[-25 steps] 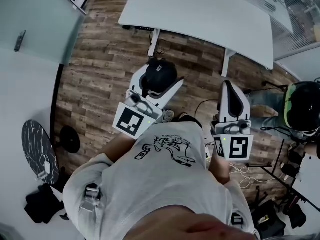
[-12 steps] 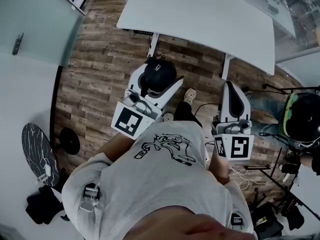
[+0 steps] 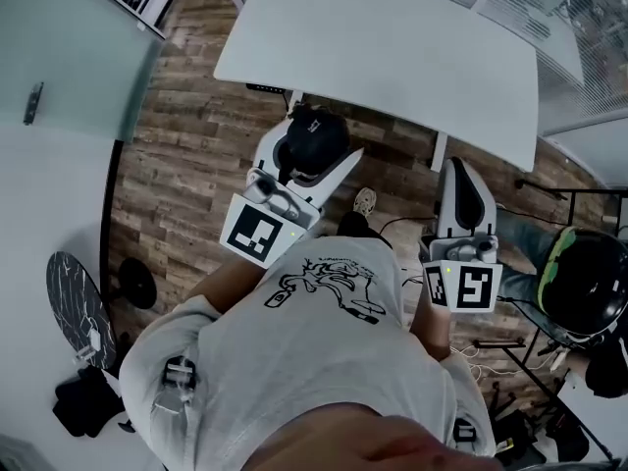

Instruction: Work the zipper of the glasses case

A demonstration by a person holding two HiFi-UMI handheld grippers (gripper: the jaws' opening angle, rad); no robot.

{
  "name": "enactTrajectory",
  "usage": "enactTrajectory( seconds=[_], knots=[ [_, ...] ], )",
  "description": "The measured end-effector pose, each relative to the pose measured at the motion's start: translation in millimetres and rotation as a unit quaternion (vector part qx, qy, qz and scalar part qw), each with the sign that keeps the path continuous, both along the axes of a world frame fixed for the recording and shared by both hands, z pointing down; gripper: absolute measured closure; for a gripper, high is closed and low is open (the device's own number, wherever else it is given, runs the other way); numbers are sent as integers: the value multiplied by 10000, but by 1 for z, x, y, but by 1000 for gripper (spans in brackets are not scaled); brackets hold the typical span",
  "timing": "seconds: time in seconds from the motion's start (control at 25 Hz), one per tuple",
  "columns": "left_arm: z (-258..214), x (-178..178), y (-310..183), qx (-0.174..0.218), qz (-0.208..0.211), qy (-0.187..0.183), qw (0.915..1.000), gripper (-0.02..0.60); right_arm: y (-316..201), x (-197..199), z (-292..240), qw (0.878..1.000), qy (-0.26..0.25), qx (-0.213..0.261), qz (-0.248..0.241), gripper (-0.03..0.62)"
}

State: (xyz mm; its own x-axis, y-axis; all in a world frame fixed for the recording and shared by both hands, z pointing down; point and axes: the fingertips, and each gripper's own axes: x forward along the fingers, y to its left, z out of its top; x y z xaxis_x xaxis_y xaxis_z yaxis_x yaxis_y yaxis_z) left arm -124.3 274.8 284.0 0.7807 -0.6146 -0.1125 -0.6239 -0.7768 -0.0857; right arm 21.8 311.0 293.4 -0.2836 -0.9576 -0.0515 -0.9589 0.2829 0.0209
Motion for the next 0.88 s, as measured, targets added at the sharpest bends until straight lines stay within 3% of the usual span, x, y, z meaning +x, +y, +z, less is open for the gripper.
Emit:
enactTrajectory(
  seconds=[0.64, 0.88],
  knots=[
    [-12, 112, -138, 72, -194, -116, 9997, 328, -142, 119, -11, 9999, -90, -29, -144, 589],
    [-2, 128, -165, -66, -331, -137, 9993, 328, -173, 132, -2, 9994, -96, -123, -312, 589]
  ],
)
